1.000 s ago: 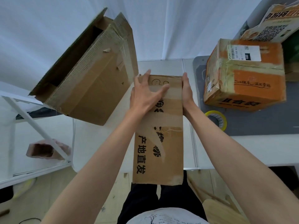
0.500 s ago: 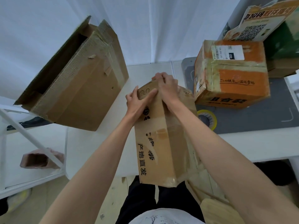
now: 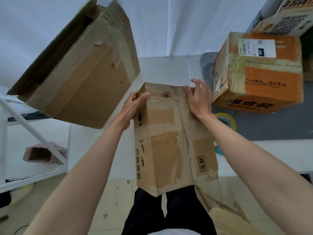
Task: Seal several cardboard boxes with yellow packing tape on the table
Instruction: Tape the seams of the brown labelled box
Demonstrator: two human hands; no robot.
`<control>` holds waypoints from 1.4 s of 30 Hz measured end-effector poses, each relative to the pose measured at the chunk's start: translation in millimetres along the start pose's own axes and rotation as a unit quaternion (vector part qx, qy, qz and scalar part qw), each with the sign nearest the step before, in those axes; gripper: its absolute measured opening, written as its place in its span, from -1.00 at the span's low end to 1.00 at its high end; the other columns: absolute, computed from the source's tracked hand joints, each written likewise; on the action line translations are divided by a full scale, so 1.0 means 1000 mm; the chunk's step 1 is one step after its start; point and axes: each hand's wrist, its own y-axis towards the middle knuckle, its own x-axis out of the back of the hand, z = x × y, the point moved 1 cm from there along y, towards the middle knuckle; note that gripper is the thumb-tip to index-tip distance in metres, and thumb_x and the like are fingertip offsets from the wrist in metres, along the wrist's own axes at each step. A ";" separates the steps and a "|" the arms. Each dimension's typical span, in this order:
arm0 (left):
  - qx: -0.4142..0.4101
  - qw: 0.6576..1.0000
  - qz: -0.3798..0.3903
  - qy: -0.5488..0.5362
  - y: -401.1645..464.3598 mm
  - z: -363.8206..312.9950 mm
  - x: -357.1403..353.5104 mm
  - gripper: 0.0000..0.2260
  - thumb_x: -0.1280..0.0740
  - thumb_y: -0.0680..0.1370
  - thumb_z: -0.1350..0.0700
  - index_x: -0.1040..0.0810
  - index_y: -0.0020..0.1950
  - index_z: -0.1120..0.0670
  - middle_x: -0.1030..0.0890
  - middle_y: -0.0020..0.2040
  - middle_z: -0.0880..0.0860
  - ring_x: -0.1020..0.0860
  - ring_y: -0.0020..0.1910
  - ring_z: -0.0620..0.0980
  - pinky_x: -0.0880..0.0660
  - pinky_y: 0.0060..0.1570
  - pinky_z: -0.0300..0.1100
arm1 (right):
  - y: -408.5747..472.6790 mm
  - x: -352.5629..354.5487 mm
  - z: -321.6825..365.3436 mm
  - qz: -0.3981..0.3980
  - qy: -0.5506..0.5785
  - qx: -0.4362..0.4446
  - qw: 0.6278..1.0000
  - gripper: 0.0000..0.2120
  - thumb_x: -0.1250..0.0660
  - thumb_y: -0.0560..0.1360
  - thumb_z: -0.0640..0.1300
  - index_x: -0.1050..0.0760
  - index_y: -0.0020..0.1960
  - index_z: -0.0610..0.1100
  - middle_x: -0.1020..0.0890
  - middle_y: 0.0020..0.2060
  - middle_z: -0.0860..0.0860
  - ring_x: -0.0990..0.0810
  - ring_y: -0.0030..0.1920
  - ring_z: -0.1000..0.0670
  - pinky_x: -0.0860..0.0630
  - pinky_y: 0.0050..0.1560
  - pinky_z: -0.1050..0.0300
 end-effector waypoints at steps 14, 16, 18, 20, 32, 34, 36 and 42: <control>-0.014 0.998 0.005 -0.060 0.005 0.022 0.003 -0.25 -0.35 0.32 -0.47 -0.39 0.45 -0.20 -0.50 0.39 -0.03 -0.46 0.36 0.12 -0.38 0.35 0.20 | -0.002 0.017 -0.007 0.192 0.268 -0.347 0.878 -0.20 0.02 0.55 0.48 -0.38 0.47 -0.12 -0.43 0.23 -0.02 -0.43 0.19 -0.03 -0.36 0.40 0.00; -0.017 0.998 0.001 -0.057 0.008 0.016 -0.001 -0.16 -0.36 0.28 -0.51 -0.36 0.49 -0.17 -0.46 0.44 -0.01 -0.43 0.40 0.13 -0.36 0.38 0.19 | -0.002 0.016 -0.010 0.191 0.280 -0.357 0.871 -0.13 0.01 0.49 0.55 -0.41 0.44 -0.11 -0.45 0.27 0.04 -0.45 0.21 -0.01 -0.37 0.38 0.06; -0.032 0.999 -0.005 -0.042 0.009 0.002 -0.003 -0.10 -0.39 0.25 -0.51 -0.36 0.50 -0.15 -0.45 0.46 -0.02 -0.43 0.41 0.09 -0.37 0.38 0.15 | -0.001 0.015 -0.017 0.182 0.288 -0.381 0.859 0.07 -0.01 0.30 0.70 -0.45 0.45 -0.09 -0.53 0.34 -0.02 -0.52 0.27 -0.07 -0.42 0.41 -0.05; -0.054 0.998 -0.017 -0.025 0.006 -0.018 -0.003 -0.06 -0.44 0.21 -0.49 -0.36 0.50 -0.13 -0.47 0.43 -0.06 -0.45 0.37 -0.01 -0.39 0.37 0.07 | 0.003 0.009 -0.039 0.181 0.328 -0.379 0.846 0.11 -0.03 0.21 0.74 -0.47 0.45 -0.02 -0.56 0.33 -0.04 -0.54 0.28 -0.10 -0.47 0.39 -0.12; -0.282 0.957 0.049 -0.048 -0.056 -0.149 0.007 -0.19 -0.01 0.51 -0.53 -0.13 0.64 -0.11 -0.17 0.64 0.08 -0.22 0.59 0.12 -0.15 0.50 0.35 | 0.020 0.141 0.058 -0.035 0.636 -0.176 0.751 -0.54 -0.14 0.56 0.23 -0.60 0.05 -0.10 -0.68 0.04 -0.11 -0.60 0.09 -0.05 -0.51 0.09 0.00; -0.272 0.949 0.062 -0.148 -0.081 -0.151 -0.001 -0.23 0.18 0.62 -0.40 -0.39 0.54 0.07 -0.45 0.49 0.17 -0.43 0.47 0.16 -0.27 0.45 0.34 | 0.002 0.145 0.060 -0.053 0.679 -0.137 0.719 -0.71 -0.17 0.57 0.05 -0.57 0.00 -0.12 -0.63 -0.05 -0.09 -0.58 0.02 -0.08 -0.51 0.06 0.00; -0.247 0.944 0.062 -0.211 -0.099 -0.141 -0.009 -0.29 0.27 0.68 -0.27 -0.61 0.36 -0.05 -0.62 0.32 0.10 -0.54 0.36 0.10 -0.42 0.39 0.25 | -0.017 0.146 0.056 -0.075 0.688 -0.130 0.709 -0.75 -0.20 0.57 -0.01 -0.57 0.05 -0.13 -0.60 -0.06 -0.08 -0.57 0.02 -0.10 -0.51 0.09 -0.08; -0.159 0.949 0.045 -0.269 -0.093 -0.056 -0.010 -0.46 0.18 0.64 -0.36 -0.32 0.52 -0.31 -0.53 0.40 -0.18 -0.50 0.39 -0.11 -0.47 0.33 -0.04 | -0.077 0.129 0.031 0.034 0.601 -0.221 0.767 -0.57 -0.13 0.64 0.18 -0.54 0.39 0.05 -0.66 0.16 -0.15 -0.64 0.14 -0.15 -0.56 0.18 -0.18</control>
